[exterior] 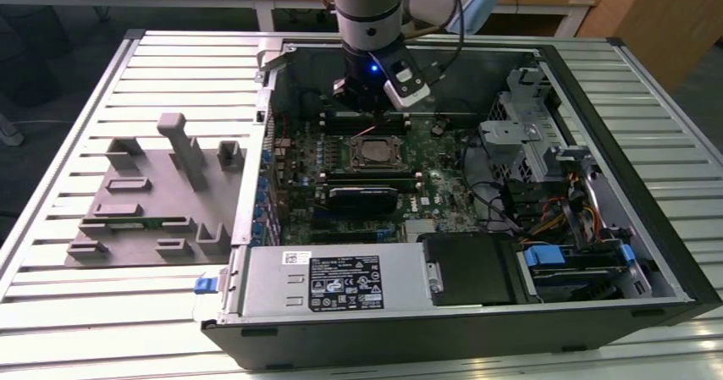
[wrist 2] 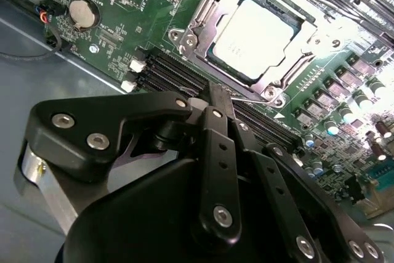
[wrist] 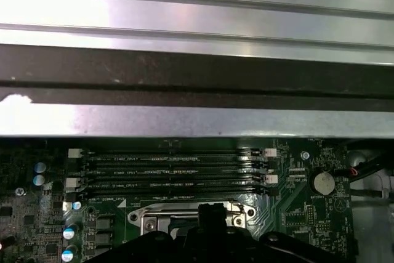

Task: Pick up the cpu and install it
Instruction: 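Install the first cpu locking lever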

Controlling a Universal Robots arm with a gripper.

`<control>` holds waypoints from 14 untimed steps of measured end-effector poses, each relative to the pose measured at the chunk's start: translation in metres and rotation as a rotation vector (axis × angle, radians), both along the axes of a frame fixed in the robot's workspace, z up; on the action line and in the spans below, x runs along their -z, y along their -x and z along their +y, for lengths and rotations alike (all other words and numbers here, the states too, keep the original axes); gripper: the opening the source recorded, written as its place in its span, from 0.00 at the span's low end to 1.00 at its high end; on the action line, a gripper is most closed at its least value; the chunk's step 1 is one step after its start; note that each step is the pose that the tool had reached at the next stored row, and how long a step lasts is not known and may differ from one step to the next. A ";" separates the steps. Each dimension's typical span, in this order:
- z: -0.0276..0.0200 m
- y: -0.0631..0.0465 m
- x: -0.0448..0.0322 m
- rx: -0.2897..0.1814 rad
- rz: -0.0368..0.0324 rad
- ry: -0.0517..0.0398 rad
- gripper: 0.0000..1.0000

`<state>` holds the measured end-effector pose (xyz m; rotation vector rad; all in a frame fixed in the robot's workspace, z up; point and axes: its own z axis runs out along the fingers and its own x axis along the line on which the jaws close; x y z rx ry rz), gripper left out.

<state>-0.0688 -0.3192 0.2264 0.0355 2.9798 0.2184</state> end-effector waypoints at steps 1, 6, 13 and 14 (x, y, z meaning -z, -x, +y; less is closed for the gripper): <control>0.0000 0.000 0.0000 0.000 0.0000 0.0000 0.11; 0.0001 0.003 0.0016 0.005 -0.0036 -0.0003 0.11; 0.0008 0.004 0.0055 0.061 -0.0125 0.0002 0.11; 0.0017 0.005 0.0057 0.065 -0.0126 0.0002 0.11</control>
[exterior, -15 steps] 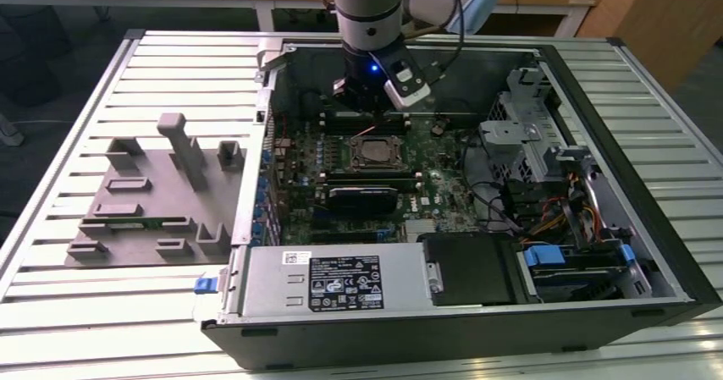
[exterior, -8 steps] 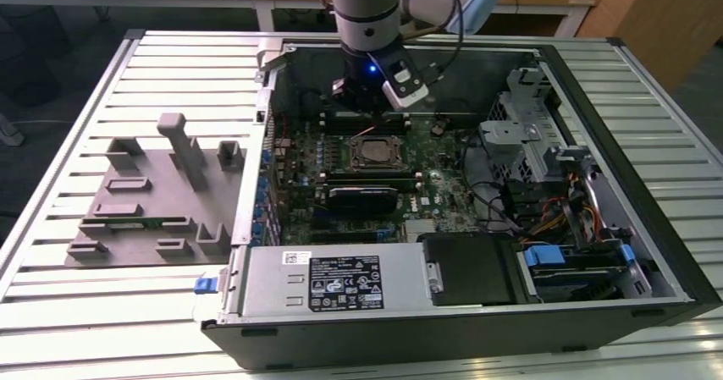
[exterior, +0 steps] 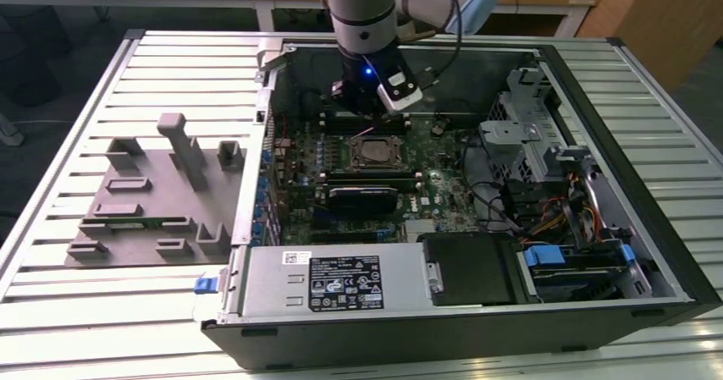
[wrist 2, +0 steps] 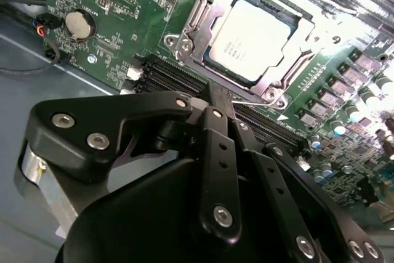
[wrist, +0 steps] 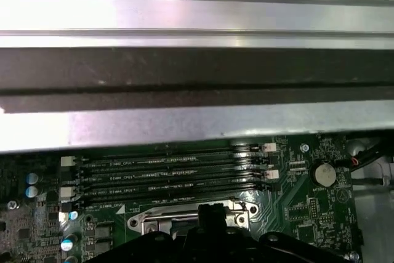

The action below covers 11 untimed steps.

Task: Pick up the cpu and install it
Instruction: 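Install the first cpu locking lever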

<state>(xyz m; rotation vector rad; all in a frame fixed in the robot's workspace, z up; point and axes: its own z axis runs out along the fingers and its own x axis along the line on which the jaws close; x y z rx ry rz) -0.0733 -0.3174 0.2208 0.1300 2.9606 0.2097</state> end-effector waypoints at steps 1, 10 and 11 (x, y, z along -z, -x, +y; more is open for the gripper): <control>0.0009 0.000 0.0001 0.002 -0.0001 0.0001 0.11; 0.0034 0.006 0.0034 0.011 -0.0296 -0.0001 0.11; 0.0034 0.006 0.0038 0.012 -0.0339 -0.0001 0.11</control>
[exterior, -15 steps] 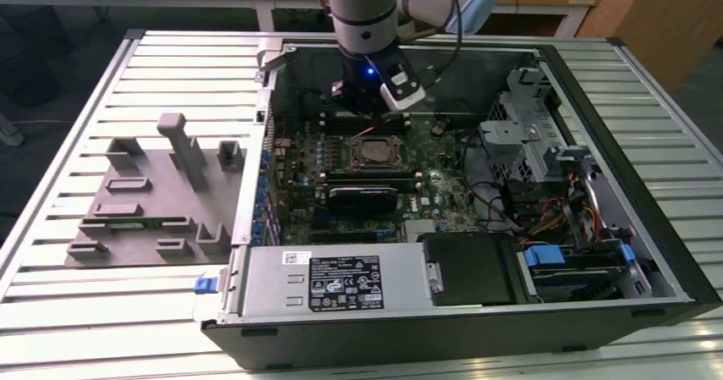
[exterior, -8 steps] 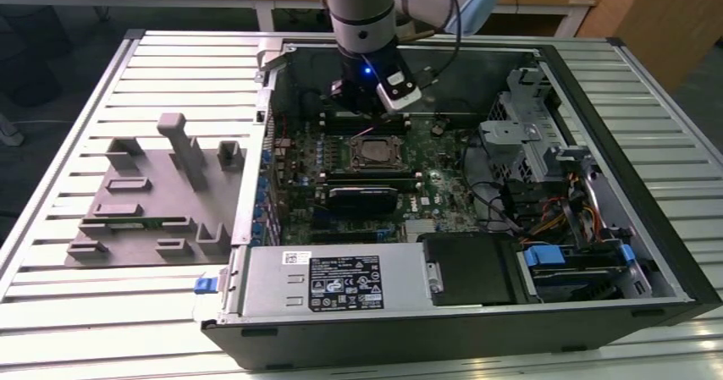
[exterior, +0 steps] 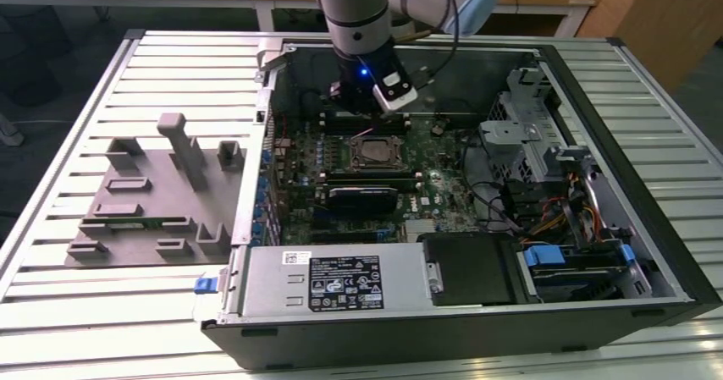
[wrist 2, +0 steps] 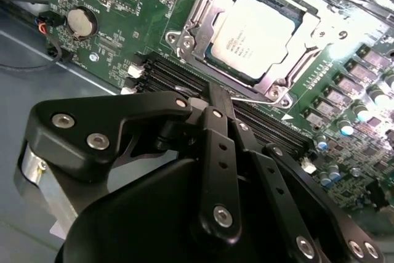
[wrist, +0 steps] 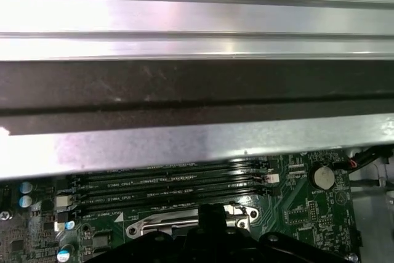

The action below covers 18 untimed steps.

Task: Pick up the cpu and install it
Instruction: 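Install the first cpu locking lever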

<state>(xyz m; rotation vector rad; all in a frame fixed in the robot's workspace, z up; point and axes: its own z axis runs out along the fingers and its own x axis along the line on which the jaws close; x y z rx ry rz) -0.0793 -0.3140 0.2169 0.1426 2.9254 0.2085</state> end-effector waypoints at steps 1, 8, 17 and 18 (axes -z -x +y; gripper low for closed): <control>0.0000 0.000 0.0001 0.001 -0.0005 0.0002 0.11; 0.0031 0.000 0.0045 0.036 -0.0021 0.0003 0.11; 0.0074 0.000 0.0095 0.057 -0.0063 0.0023 0.11; 0.0074 0.000 0.0103 0.062 -0.0070 0.0022 0.11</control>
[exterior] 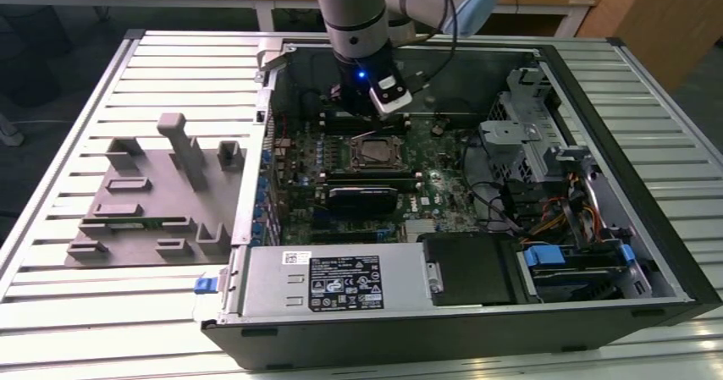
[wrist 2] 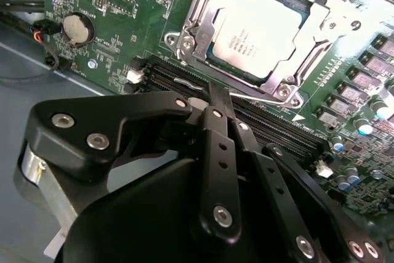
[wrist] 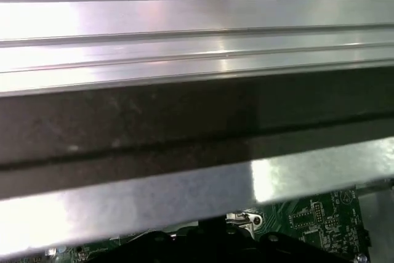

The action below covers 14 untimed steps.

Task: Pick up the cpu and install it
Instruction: 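Install the first cpu locking lever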

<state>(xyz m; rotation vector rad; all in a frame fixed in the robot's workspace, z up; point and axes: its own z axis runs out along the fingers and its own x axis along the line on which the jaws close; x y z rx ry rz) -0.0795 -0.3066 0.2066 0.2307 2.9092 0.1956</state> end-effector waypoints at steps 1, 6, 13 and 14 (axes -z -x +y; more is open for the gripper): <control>0.0000 0.000 0.0008 0.005 -0.0005 0.0000 0.11; 0.0000 0.000 0.0031 0.049 -0.0012 0.0002 0.11; 0.0003 0.000 0.0037 0.084 -0.0013 0.0000 0.11; 0.0006 0.000 0.0038 0.092 -0.0012 0.0002 0.11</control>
